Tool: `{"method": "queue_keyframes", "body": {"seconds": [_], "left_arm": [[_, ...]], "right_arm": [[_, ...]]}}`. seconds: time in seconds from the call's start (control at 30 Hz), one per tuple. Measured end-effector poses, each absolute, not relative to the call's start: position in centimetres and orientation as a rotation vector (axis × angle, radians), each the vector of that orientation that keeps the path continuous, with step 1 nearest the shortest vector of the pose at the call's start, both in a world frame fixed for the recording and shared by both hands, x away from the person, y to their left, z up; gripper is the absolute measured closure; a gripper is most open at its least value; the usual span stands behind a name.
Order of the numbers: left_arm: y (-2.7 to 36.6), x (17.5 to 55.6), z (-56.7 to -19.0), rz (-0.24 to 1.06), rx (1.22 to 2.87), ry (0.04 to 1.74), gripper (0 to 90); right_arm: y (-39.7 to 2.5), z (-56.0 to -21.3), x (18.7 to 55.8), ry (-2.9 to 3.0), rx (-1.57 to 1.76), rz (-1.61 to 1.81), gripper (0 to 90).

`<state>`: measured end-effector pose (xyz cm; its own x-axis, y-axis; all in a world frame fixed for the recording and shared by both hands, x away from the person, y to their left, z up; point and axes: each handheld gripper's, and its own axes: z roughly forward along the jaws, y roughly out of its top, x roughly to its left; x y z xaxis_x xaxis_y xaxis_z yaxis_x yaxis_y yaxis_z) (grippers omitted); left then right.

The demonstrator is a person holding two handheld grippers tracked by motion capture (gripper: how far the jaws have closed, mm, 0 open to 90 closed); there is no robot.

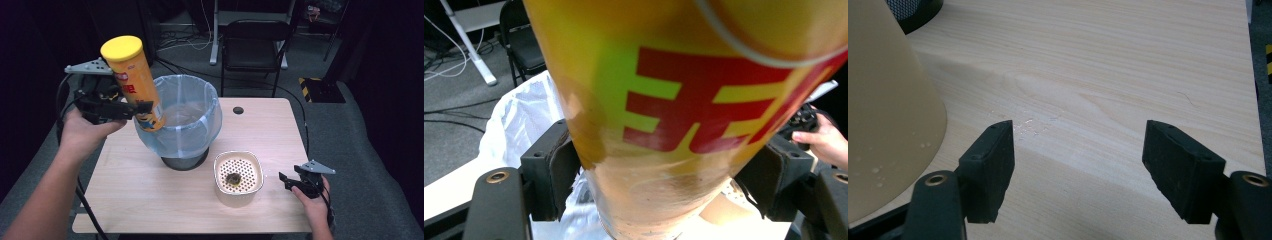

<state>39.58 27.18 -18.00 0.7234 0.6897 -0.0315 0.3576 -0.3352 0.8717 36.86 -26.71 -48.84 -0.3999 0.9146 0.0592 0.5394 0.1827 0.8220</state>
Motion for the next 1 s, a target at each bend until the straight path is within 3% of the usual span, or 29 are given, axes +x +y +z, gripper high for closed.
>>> {"method": "queue_keyframes", "body": {"seconds": [0.4, 0.67, 0.83, 1.0], "left_arm": [[24.0, 45.1, -20.6, 0.462, 1.916, 0.836, 24.2], [21.8, 47.4, -24.8, 0.404, 2.034, 0.926, 23.4], [22.7, 47.3, -25.2, 0.458, 2.005, 0.973, 6.3], [24.5, 46.6, -25.1, 0.414, 1.943, 0.972, 9.3]], "right_arm": [[-26.7, -49.2, 37.1, 2.023, 1.351, 1.103, 28.7], [-26.8, -49.3, 37.1, 2.021, 1.365, 1.106, 28.7], [-26.8, -49.3, 37.1, 2.013, 1.367, 1.108, 28.7], [-26.7, -49.3, 37.1, 2.024, 1.361, 1.116, 28.7]]}}
